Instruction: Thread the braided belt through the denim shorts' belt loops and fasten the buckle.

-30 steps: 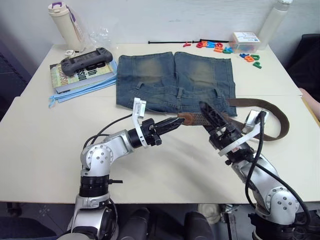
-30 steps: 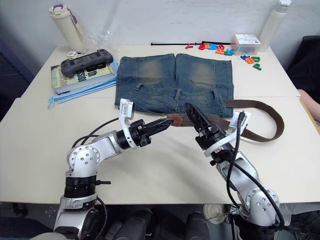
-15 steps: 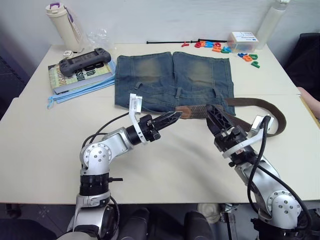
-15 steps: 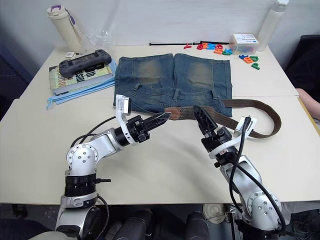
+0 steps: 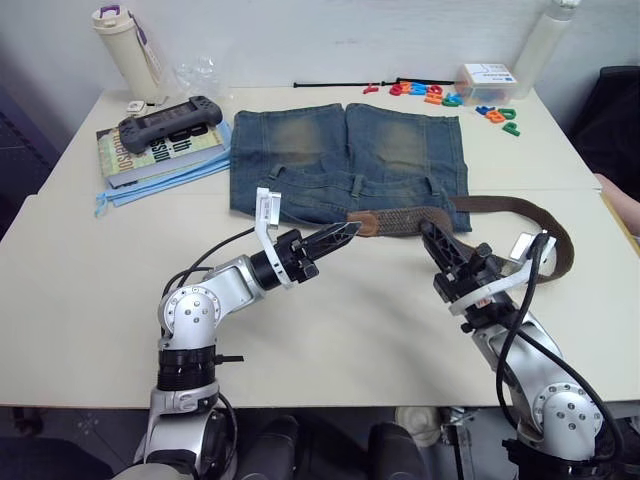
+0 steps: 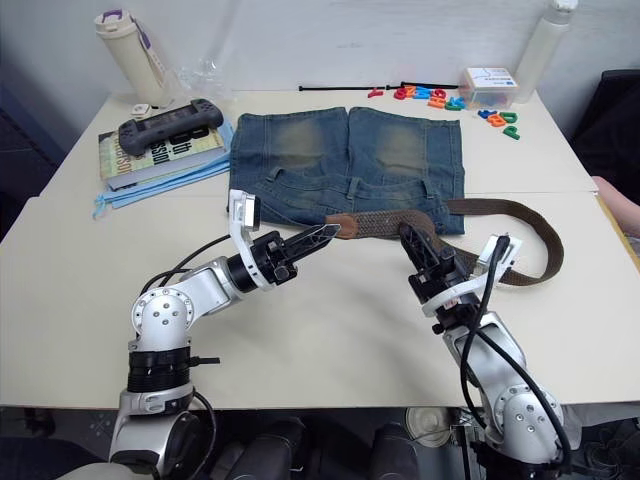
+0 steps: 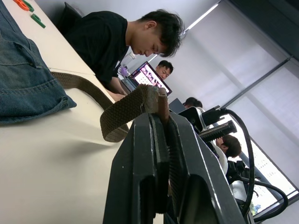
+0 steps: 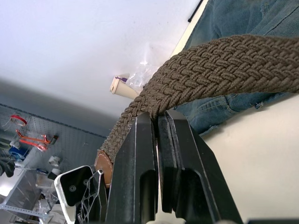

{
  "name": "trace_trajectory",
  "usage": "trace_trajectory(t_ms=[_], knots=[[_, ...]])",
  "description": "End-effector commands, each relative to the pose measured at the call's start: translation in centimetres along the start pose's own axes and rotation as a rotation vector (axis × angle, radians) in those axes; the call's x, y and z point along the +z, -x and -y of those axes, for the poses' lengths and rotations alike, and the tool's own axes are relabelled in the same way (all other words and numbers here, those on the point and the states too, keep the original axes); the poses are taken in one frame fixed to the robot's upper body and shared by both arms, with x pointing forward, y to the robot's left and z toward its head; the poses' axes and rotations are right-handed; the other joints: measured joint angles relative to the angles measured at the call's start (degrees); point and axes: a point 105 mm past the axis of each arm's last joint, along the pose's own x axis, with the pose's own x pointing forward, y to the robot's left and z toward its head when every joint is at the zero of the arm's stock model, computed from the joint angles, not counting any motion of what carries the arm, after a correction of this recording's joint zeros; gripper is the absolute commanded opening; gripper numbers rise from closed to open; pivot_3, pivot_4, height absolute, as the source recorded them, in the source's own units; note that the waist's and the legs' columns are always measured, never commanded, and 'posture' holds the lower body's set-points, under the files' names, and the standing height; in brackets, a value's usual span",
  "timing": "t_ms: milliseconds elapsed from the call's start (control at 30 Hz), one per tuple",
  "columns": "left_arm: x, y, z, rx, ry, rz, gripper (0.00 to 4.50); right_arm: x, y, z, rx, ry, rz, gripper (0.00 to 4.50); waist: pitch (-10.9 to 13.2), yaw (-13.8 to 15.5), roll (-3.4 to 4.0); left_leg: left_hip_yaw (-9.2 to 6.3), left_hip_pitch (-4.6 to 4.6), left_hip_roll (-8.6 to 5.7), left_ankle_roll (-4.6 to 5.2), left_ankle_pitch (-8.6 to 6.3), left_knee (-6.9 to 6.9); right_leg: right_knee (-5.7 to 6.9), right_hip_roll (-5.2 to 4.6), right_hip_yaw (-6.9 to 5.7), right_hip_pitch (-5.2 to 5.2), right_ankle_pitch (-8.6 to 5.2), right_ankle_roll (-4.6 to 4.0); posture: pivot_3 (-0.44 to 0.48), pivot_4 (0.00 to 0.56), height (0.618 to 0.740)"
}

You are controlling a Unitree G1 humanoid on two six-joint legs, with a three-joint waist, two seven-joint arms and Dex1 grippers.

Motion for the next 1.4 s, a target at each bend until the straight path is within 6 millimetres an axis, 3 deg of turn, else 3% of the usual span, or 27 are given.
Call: trace_trajectory(t_ms=[33, 167, 200, 233, 400, 500, 567, 733, 933, 1067, 1267, 1400], knots=[[0.3, -0.4, 0.9, -0.038, -0.029, -0.003, 0.00, 0.6, -0.1, -1.1, 0.047, 0.003, 0.041, 0.08, 0.00, 0.01, 0.00, 0.00, 0.00, 0.00, 0.00, 0.00, 0.00, 0.00, 0.00, 0.00, 0.00, 0.00, 0.00, 0.000, 0.150, 0.714], [0.5, -0.5, 0.4, -0.018, -0.042, 0.006, 0.00, 0.7, -0.2, -1.5, 0.066, -0.001, 0.055, 0.08, 0.00, 0.01, 0.00, 0.00, 0.00, 0.00, 0.00, 0.00, 0.00, 0.00, 0.00, 0.00, 0.00, 0.00, 0.00, 0.000, 0.150, 0.714], [0.6, -0.5, 0.3, -0.017, -0.046, 0.006, 0.85, 0.8, -0.3, -1.6, 0.067, 0.001, 0.058, 0.00, 0.00, 0.00, 0.01, 0.00, 0.00, 0.00, 0.00, 0.00, -0.01, 0.00, 0.00, 0.00, 0.00, 0.00, 0.00, 0.000, 0.150, 0.714], [0.7, -0.6, 0.3, -0.017, -0.049, 0.006, 1.12, 0.8, -0.3, -1.6, 0.067, 0.002, 0.060, 0.00, 0.01, 0.00, 0.01, 0.00, 0.00, 0.00, 0.00, 0.00, -0.01, -0.01, 0.00, 0.00, -0.01, 0.00, 0.00, 0.000, 0.150, 0.714], [0.9, -0.3, -1.5, 0.071, -0.218, -0.071, 3.40, 2.9, 0.0, -1.7, 0.042, 0.060, 0.148, 0.00, 0.01, 0.01, 0.02, 0.00, 0.00, 0.00, -0.01, 0.00, -0.02, -0.01, 0.01, 0.00, -0.01, 0.00, 0.00, 0.000, 0.150, 0.714], [1.7, 0.3, -2.8, 0.107, -0.313, -0.102, 3.40, 4.4, 0.4, -1.3, -0.013, 0.125, 0.197, 0.00, 0.05, 0.14, 0.08, 0.09, 0.01, -0.01, -0.01, -0.01, -0.11, -0.01, 0.01, 0.07, -0.07, 0.00, -0.01, 0.000, 0.150, 0.714], [2.8, 0.8, -4.6, 0.175, -0.474, -0.137, 3.40, 5.4, 0.9, -0.7, -0.070, 0.173, 0.232, 0.00, 0.05, 0.24, 0.08, 0.07, 0.01, 0.00, -0.02, 0.00, -0.12, -0.03, 0.02, 0.07, -0.09, -0.01, -0.01, 0.000, 0.150, 0.714], [5.8, 0.9, -9.7, 0.363, -1.164, -0.342, 3.40, 6.2, 1.7, -0.3, -0.134, 0.229, 0.252, 0.00, 0.05, 0.83, 0.07, 0.19, 0.02, -0.01, -0.05, 0.02, -0.30, -0.09, 0.01, 0.08, -0.16, 0.00, -0.04, 0.000, 0.150, 0.714], [6.2, 0.7, -13.3, 0.461, -1.467, -0.569, 3.40, 5.8, 1.8, -1.0, -0.117, 0.227, 0.255, 0.00, 0.10, 1.16, -0.01, 0.39, 0.01, -0.02, -0.03, 0.06, -0.76, 0.01, 0.01, 0.16, -0.36, 0.04, -0.01, 0.000, 0.150, 0.714], [5.2, 0.3, -14.8, 0.488, -1.475, -0.708, 3.40, 5.8, 1.9, -1.6, -0.101, 0.220, 0.265, 0.00, 0.17, 1.11, -0.14, 0.58, 0.00, -0.09, -0.02, 0.05, -0.84, 0.21, 0.00, 0.06, -0.55, 0.06, 0.03, 0.000, 0.150, 0.714], [5.0, 0.4, -16.1, 0.614, -1.428, -0.744, 3.40, 5.7, 1.8, -1.5, -0.106, 0.220, 0.266, 0.00, 0.16, 1.07, -0.18, 0.66, 0.06, -0.07, 0.01, 0.09, -0.70, 0.33, 0.00, 0.05, -0.52, 0.07, 0.04, 0.000, 0.150, 0.714], [4.6, 0.5, -16.3, 0.616, -1.425, -0.771, 2.19, 5.6, 1.7, -1.5, -0.103, 0.219, 0.264, 0.00, 0.16, 0.91, -0.19, 0.66, 0.10, -0.07, -0.01, 0.14, -0.63, 0.47, 0.00, 0.07, -0.52, 0.07, 0.04, 0.000, 0.150, 0.714]])
